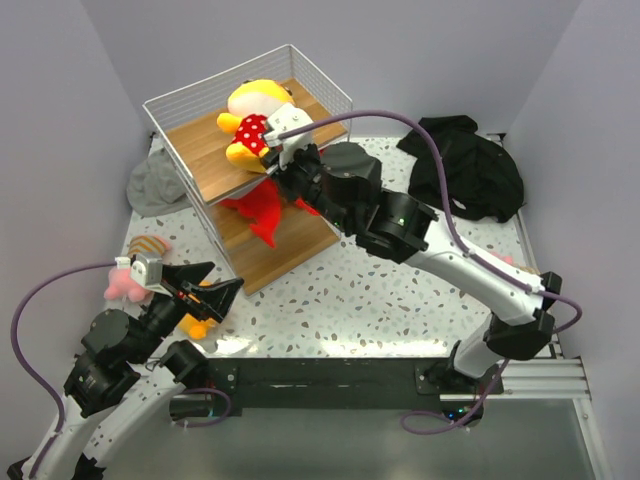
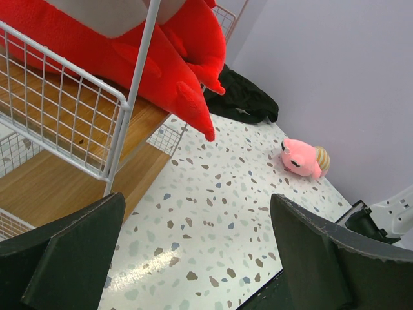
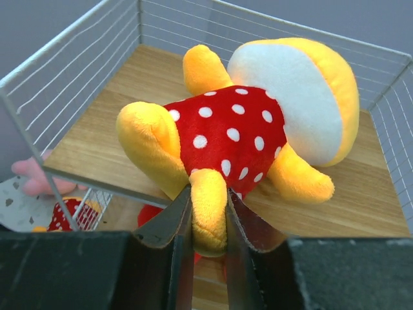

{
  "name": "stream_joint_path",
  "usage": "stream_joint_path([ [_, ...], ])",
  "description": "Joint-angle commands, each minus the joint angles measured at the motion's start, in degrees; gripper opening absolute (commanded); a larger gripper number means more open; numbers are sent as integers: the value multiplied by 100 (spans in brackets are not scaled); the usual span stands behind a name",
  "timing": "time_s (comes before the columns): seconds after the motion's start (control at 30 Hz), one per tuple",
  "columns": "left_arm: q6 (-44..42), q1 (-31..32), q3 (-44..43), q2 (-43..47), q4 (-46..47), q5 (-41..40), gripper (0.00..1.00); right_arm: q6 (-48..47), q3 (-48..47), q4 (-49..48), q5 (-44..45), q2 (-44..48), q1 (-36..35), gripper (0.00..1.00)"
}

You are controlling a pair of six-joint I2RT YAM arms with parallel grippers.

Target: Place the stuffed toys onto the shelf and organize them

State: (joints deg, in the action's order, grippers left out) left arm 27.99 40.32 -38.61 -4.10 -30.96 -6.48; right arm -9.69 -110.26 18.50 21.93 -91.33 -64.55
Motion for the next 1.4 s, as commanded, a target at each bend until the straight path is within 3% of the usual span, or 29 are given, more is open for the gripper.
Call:
stream_joint_path([
  [0.0,49,20,11,-38,143,-55,100,-551,215,-611,-944,528,-5,18],
  [0.2,58,20,11,-47,134,-73,100,-1043,145,-418,-1682,458,-5,17],
  [0.57,66,20,11,-82,117,-108,100,-1605,-373,-154,-2158,-86,57,21],
  [0.8,75,29,3,-100,117,-99,100,-1816,-417,-347,-2176,-262,136,35],
  [1.07,66,29,3,-109,125,-99,100,-2001,-611,-295,-2404,-500,242,64],
  [1.37,58,29,11,-161,134,-99,100,-2124,-584,-383,-2272,-394,303,72],
])
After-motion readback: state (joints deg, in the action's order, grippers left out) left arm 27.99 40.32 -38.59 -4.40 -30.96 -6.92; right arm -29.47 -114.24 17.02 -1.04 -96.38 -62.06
